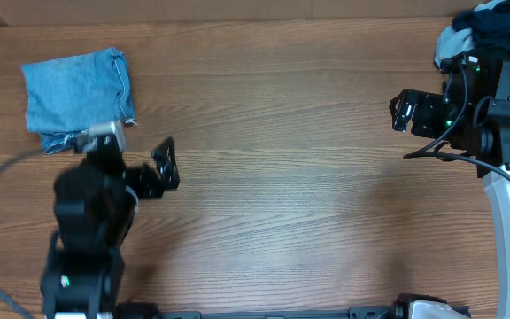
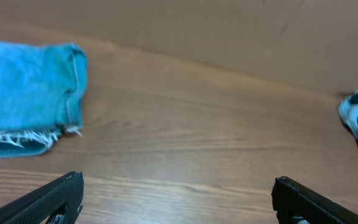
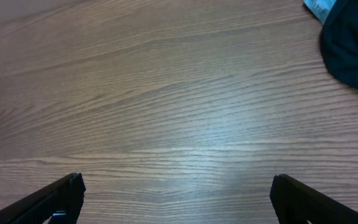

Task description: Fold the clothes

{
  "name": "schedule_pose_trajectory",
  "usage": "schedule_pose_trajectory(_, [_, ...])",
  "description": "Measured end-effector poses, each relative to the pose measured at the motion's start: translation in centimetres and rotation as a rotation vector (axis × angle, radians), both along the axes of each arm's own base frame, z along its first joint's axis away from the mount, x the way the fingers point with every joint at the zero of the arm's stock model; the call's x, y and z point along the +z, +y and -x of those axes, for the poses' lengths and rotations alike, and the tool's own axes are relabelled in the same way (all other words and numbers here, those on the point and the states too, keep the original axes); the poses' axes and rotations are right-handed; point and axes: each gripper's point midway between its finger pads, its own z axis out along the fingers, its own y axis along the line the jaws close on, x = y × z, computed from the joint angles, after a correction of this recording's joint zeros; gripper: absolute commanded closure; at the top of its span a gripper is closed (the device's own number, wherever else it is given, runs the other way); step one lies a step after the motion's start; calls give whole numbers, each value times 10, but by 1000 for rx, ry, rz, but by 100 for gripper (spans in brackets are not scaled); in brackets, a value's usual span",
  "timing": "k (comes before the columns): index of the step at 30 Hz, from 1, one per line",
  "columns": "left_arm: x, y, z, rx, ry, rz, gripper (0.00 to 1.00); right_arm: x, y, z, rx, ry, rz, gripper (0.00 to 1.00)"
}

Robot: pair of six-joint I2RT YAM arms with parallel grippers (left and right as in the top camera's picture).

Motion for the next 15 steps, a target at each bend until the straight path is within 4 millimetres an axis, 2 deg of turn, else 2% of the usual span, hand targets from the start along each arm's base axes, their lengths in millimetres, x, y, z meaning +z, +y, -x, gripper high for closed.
schedule_pose_trajectory(7, [-76,21,39,74,-67,-15,0,0,0,0,0,0,0,0])
schedule_pose_trajectory(15, [-112,25,52,81,-111,-55,0,0,-1,0,-2,-1,2,0])
